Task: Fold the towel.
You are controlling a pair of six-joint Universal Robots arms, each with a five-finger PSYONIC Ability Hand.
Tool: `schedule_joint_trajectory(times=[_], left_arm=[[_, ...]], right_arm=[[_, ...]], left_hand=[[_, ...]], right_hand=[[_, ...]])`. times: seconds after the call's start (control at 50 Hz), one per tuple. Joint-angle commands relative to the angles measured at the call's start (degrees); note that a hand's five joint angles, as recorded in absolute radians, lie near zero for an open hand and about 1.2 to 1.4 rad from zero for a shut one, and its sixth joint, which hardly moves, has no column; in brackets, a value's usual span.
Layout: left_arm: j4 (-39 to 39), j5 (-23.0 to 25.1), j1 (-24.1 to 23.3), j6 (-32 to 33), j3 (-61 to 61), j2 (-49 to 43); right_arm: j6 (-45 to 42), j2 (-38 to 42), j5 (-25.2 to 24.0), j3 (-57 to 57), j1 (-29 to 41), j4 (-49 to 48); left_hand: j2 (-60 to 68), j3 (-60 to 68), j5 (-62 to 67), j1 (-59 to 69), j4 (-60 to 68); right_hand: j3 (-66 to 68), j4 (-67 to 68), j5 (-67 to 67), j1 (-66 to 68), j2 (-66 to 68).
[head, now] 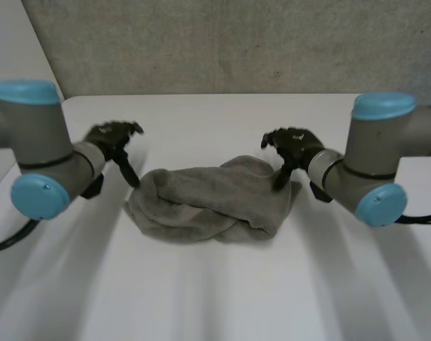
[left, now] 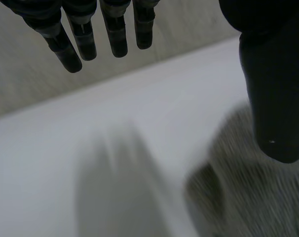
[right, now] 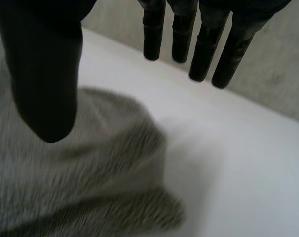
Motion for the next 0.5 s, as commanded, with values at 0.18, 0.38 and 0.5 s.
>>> schedule_joint_trajectory(times=[0.18, 0.38, 0.5], left_arm=[[-2.0, 6.8, -2.2, -0.4, -2.5, -2.7], [-4.1, 7.2, -3.2, -0.4, -9.9, 9.9], [-4.1, 7.2, -3.4, -0.4, -13.6, 20.5]], right_arm=[[-0.7, 2.0, 4.5, 0.5, 1.1, 1.1], [-2.4, -9.4, 2.9, 5.3, 0.3, 6.3], [-2.9, -24.6, -4.0, 12.2, -0.9, 7.1]], left_hand=[[41.2, 42.0, 31.5, 41.4, 41.2], [64.4, 65.2, 54.7, 64.6, 64.4], [64.4, 65.2, 54.7, 64.6, 64.4]], right_hand=[[47.2, 47.3, 46.6, 47.6, 47.5], [56.5, 56.6, 55.9, 56.9, 56.8], [56.5, 56.6, 55.9, 56.9, 56.8]])
